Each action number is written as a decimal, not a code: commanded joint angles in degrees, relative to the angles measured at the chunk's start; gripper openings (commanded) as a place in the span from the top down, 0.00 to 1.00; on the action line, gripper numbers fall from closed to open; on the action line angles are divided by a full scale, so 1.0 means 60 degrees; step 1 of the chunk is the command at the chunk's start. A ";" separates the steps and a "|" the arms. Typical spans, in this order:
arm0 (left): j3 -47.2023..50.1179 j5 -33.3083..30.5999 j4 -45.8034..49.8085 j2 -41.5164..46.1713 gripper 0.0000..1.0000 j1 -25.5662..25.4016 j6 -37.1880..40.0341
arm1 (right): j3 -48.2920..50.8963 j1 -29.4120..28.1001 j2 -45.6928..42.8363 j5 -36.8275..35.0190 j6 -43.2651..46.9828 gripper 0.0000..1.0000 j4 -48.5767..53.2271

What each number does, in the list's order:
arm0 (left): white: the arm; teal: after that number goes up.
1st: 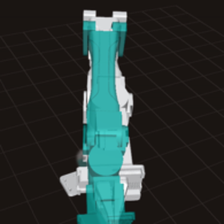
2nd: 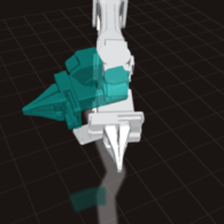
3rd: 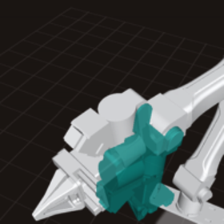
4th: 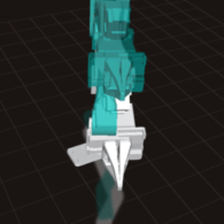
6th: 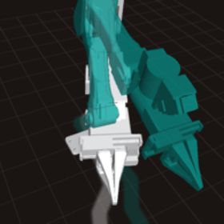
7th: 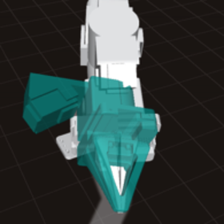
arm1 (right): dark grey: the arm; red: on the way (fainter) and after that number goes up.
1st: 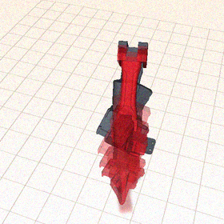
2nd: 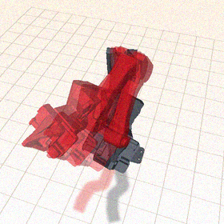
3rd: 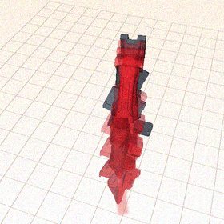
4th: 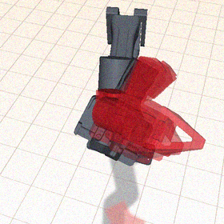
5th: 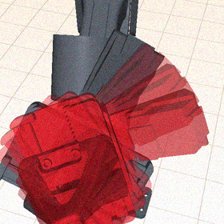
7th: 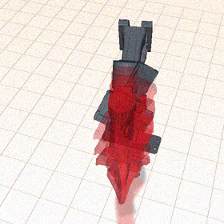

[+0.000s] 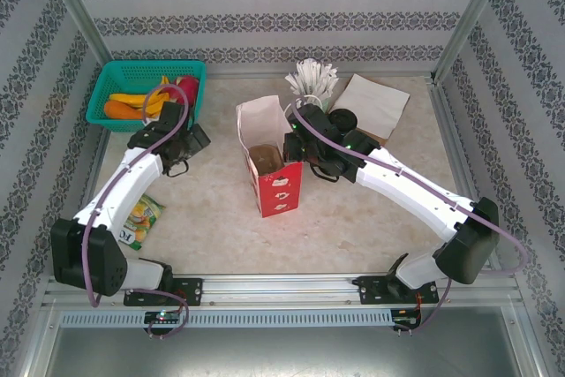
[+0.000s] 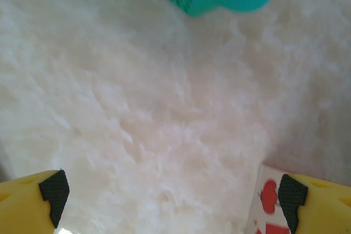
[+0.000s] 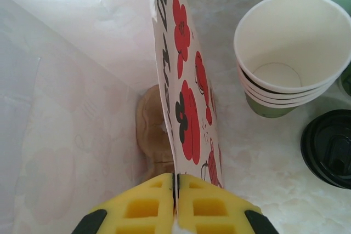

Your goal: Pack the takeout coffee

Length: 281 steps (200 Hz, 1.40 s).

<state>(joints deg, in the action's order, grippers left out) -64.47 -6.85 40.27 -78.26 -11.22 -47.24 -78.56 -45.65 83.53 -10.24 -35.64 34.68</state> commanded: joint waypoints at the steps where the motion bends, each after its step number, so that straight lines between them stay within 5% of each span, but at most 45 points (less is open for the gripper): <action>1: 0.0052 0.0668 -0.0122 -0.0297 0.00 -0.0518 -0.0496 | -0.0042 -0.0097 0.0049 0.0401 0.0270 0.96 -0.0111; 49: 0.0042 0.0871 0.0776 -0.1299 0.00 -0.1647 -0.0554 | -0.0188 -0.0097 0.0250 0.0795 0.1060 0.88 -0.0352; 119: 0.1024 0.1753 0.0067 -0.1699 0.00 -0.1832 -0.1411 | -0.0258 -0.0086 0.0358 0.0511 0.0864 0.69 -0.0420; 203: 0.1007 0.2106 -0.0709 -0.2849 0.01 -0.1931 -0.1675 | 0.0165 0.0181 -0.0050 0.1005 0.1114 0.24 -0.1237; 217: 0.0874 0.2007 -0.0739 -0.3049 0.01 -0.1926 -0.1717 | 0.0293 0.0178 -0.0205 0.0942 0.1224 0.03 -0.1397; 281: 0.0769 0.1787 -0.0902 -0.3442 0.01 -0.1909 -0.1858 | 0.0894 0.0281 -0.1428 0.0339 0.2311 0.02 -0.1691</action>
<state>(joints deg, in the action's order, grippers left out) -58.30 5.37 35.97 -97.43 -22.17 -57.10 -74.46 -44.73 79.02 -5.23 -25.21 26.68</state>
